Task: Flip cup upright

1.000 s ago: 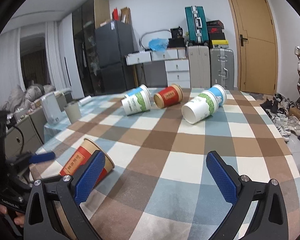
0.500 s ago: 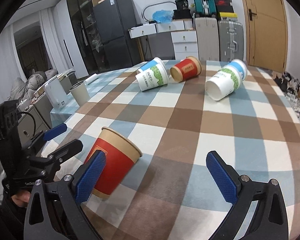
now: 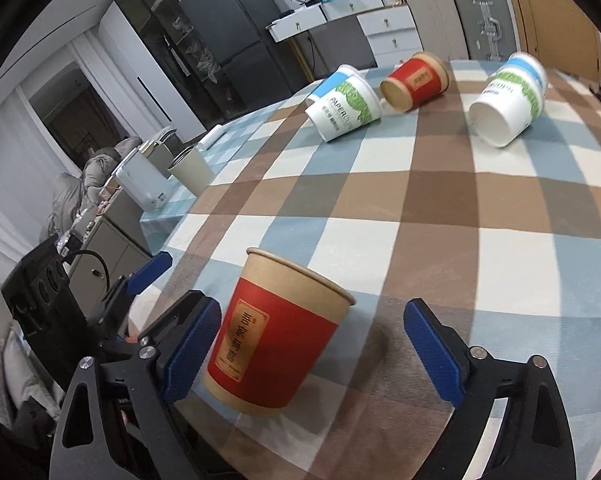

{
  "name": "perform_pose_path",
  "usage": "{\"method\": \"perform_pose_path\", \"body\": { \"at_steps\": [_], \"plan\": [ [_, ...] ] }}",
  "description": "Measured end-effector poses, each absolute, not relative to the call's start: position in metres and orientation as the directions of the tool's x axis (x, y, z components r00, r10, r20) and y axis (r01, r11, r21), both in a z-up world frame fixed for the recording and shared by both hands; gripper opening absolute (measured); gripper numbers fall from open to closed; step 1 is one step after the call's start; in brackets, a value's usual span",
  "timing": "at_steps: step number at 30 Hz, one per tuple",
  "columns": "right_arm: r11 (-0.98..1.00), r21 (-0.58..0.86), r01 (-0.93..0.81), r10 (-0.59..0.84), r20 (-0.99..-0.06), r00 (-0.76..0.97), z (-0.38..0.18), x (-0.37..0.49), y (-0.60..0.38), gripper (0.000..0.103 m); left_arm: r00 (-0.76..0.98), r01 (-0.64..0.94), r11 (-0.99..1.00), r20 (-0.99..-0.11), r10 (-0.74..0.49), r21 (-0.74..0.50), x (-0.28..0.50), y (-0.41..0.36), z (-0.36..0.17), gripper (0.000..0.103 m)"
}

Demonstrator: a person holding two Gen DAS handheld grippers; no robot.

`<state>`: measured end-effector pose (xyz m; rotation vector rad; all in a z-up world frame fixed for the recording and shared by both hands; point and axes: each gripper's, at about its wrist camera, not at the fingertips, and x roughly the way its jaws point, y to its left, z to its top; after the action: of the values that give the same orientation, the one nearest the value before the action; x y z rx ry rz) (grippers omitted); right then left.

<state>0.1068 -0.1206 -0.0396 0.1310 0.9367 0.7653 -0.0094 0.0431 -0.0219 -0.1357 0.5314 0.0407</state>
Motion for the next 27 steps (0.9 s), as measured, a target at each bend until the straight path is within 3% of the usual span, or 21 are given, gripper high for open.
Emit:
{"method": "perform_pose_path", "body": {
  "at_steps": [9, 13, 17, 27],
  "plan": [
    [0.67, 0.59, -0.451, 0.721, -0.663, 0.202, -0.055, 0.129, -0.113, 0.082, 0.855, -0.069, 0.989, -0.519, -0.007, -0.127, -0.01, 0.045, -0.024, 0.102],
    [0.657, 0.619, -0.43, 0.733, -0.657, 0.174, -0.058, 0.133, -0.112, 0.07, 0.855, -0.071, 0.99, -0.518, -0.002, -0.122, -0.009, 0.045, -0.025, 0.102],
    [0.642, 0.635, -0.43, 0.749, -0.638, 0.177, -0.055, 0.131, -0.114, 0.066, 0.857, -0.075, 0.99, -0.515, 0.003, -0.118, -0.009, 0.043, -0.026, 0.102],
    [0.712, 0.468, -0.523, 0.683, -0.635, 0.361, -0.031, 0.119, -0.121, 0.064, 0.864, -0.089, 0.989, -0.502, 0.019, -0.116, -0.011, 0.043, -0.023, 0.102]
  ]
}}
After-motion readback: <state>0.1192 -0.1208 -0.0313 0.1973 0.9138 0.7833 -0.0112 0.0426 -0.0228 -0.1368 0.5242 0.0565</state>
